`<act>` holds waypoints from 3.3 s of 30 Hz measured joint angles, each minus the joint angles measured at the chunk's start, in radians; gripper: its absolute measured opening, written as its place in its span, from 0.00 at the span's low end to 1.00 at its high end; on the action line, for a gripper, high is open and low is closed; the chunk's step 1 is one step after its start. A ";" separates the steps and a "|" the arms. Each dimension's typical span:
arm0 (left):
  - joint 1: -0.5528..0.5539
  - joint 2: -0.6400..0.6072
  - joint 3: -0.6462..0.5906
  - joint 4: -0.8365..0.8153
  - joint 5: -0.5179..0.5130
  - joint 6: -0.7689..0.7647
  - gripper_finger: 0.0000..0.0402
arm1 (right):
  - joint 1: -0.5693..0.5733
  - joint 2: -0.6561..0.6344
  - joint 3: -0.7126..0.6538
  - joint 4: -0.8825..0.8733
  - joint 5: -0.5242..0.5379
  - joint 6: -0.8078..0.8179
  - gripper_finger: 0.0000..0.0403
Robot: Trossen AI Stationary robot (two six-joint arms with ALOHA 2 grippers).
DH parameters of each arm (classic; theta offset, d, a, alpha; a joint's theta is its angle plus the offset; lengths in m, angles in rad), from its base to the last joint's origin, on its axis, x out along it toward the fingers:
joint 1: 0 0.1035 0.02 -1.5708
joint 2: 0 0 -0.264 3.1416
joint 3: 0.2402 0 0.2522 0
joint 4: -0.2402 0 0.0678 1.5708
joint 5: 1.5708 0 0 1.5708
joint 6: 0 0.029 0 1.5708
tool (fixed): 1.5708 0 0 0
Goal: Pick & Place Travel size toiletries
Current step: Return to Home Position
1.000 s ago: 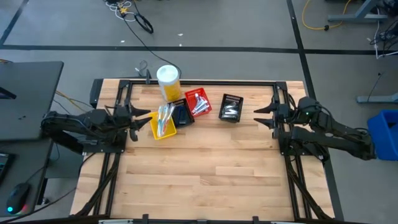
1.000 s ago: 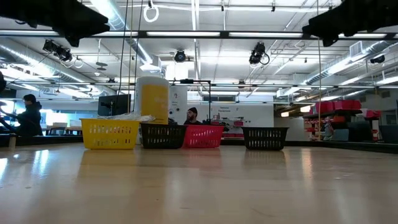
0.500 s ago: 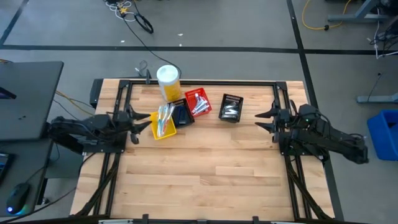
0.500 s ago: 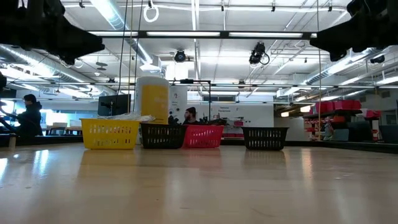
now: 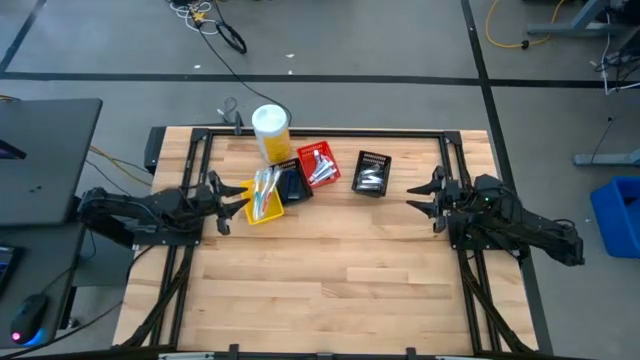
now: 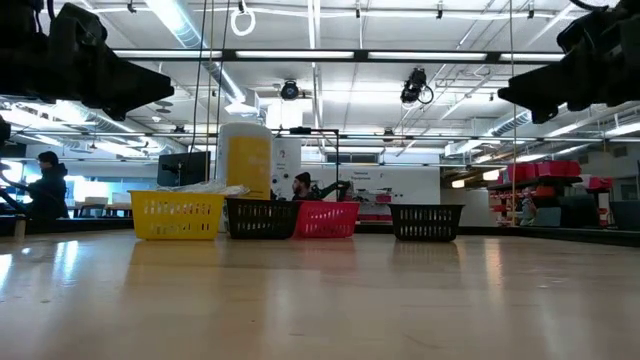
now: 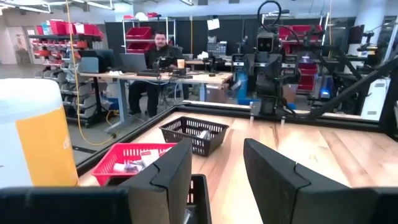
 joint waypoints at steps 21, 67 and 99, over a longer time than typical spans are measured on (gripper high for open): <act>0.000 -0.001 -0.001 -0.003 0.000 -0.073 0.38 | 0.000 0.021 -0.123 0.213 0.107 0.058 0.40; 0.000 -0.001 -0.003 0.008 0.000 -0.073 0.38 | 0.000 0.034 -0.123 0.211 0.106 0.153 0.40; 0.000 -0.001 -0.003 0.010 0.000 -0.073 0.38 | 0.000 0.034 -0.123 0.210 0.106 0.153 0.40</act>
